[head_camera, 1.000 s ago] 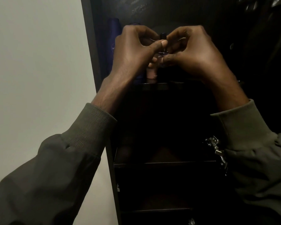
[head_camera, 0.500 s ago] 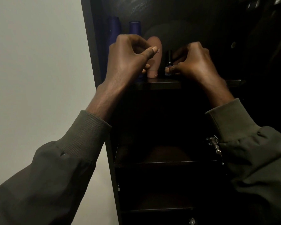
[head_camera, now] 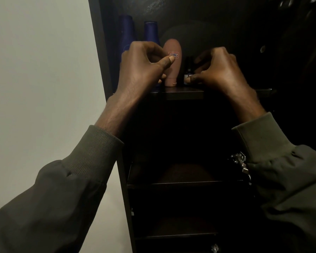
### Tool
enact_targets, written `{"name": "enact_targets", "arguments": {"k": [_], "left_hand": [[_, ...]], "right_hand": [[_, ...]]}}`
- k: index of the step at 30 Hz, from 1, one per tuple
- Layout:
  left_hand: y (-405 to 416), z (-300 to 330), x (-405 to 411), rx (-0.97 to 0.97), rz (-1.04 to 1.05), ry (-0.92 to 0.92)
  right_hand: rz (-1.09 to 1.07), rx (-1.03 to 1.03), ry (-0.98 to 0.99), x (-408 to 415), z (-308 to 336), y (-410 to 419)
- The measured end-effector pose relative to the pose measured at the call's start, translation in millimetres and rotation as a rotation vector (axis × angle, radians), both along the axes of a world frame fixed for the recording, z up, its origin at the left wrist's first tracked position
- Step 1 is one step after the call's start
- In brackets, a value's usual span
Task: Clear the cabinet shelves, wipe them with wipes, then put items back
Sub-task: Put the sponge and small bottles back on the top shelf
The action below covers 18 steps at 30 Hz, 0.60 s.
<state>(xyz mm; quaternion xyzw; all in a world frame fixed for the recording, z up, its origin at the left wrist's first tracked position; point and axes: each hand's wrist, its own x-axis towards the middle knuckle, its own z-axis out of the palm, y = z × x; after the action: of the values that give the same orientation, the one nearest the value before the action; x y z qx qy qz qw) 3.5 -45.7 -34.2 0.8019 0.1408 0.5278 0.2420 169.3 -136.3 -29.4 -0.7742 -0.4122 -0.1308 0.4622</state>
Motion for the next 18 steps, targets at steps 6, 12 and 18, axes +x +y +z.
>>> {"name": "enact_targets", "arguments": {"k": [6,12,18], "left_hand": [[1,-3,0,-0.005,-0.001,0.017],[0,-3,-3,0.006,-0.006,0.023],[0,-3,-6,0.002,-0.004,0.027]], "right_hand": [[-0.005,-0.013,-0.011,1,-2,1],[-0.059,-0.011,-0.047,-4,-2,1],[-0.070,0.001,-0.067,-11,-3,-6]]}}
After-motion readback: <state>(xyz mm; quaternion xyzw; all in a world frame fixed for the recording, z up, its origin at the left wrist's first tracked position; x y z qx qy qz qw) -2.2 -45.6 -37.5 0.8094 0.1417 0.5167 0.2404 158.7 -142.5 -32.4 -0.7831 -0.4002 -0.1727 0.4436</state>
